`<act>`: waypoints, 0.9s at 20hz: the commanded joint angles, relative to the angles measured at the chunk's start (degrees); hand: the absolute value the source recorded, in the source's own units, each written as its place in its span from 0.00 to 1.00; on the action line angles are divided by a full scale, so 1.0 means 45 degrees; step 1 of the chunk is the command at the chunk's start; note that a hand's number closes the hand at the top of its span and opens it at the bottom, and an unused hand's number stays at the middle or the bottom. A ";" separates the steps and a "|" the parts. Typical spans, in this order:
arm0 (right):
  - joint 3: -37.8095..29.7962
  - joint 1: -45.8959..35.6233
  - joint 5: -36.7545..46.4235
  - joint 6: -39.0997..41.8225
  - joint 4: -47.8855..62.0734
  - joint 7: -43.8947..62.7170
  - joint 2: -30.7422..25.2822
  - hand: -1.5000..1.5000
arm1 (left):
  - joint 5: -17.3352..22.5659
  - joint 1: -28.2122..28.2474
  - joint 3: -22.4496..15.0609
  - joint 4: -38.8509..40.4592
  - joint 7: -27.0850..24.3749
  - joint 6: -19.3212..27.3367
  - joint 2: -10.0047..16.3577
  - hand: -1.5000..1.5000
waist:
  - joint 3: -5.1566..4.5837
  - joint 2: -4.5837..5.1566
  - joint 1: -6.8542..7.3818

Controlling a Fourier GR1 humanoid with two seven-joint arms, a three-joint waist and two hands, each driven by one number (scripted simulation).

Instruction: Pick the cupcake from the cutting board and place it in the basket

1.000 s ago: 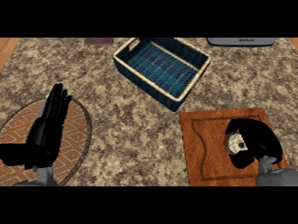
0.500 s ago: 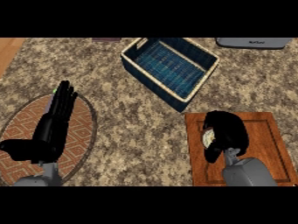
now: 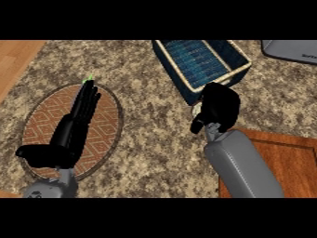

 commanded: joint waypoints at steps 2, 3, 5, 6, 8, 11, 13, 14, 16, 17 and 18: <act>0.0013 -0.2665 0.0114 -0.1914 0.0690 0.2255 0.0145 1.00 | 0.0023 -0.0520 -0.0243 0.0101 0.0205 -0.0217 -0.0055 0.50 | 0.0011 -0.0001 0.0516; -0.0092 -0.2869 0.0071 -0.2449 0.0808 0.2381 0.0145 1.00 | 0.0003 -0.0451 -0.0439 0.0142 0.0167 -0.0211 -0.0227 0.50 | 0.0018 0.0046 0.0597; 0.0077 -0.3867 0.0445 -0.3128 0.0825 0.2649 0.0146 1.00 | -0.0110 -0.0585 -0.0378 0.0384 0.0211 -0.0079 -0.0245 0.50 | -0.0010 -0.0001 0.0607; 0.0092 -0.4325 0.0560 -0.3364 0.0870 0.2809 0.0146 1.00 | -0.0115 -0.0622 -0.0411 0.0333 0.0223 -0.0099 -0.0247 0.50 | -0.0019 -0.0051 0.0712; 0.0030 -0.5306 0.0900 -0.3659 0.1220 0.3102 0.0146 1.00 | -0.0125 -0.0655 -0.0586 0.0346 0.0300 -0.0124 -0.0368 0.50 | -0.0040 -0.0087 0.0706; -0.0098 -0.6547 0.1106 -0.3961 0.1615 0.3535 0.0146 1.00 | -0.0117 -0.0756 -0.0537 0.0493 0.0255 -0.0170 -0.0333 0.50 | -0.0073 -0.0084 0.0826; -0.0172 -0.7116 0.1107 -0.4232 0.1986 0.3868 0.0146 1.00 | -0.0257 -0.0748 -0.0709 0.0529 0.0335 -0.0098 -0.0420 0.50 | -0.0065 -0.0091 0.0796; -0.0110 -0.7437 0.1191 -0.4481 0.2033 0.4010 0.0146 1.00 | -0.0266 -0.0872 -0.0530 0.0626 0.0371 -0.0077 -0.0295 0.50 | -0.0066 -0.0108 0.0714; -0.0358 -0.7845 0.1050 -0.4564 0.2565 0.4340 0.0145 1.00 | -0.0276 -0.1124 -0.0617 0.0594 0.0393 -0.0007 -0.0471 0.50 | -0.0071 -0.0068 0.0688; -0.0472 -0.8201 0.1045 -0.4429 0.2821 0.4514 0.0145 1.00 | -0.0285 -0.1012 -0.0591 0.0729 0.0230 -0.0031 -0.0448 0.50 | -0.0094 -0.0062 0.0712; -0.0520 -0.8314 0.1127 -0.4728 0.2897 0.4748 0.0145 1.00 | -0.0229 -0.1113 -0.0589 0.0732 0.0398 -0.0015 -0.0506 0.50 | -0.0081 -0.0107 0.0566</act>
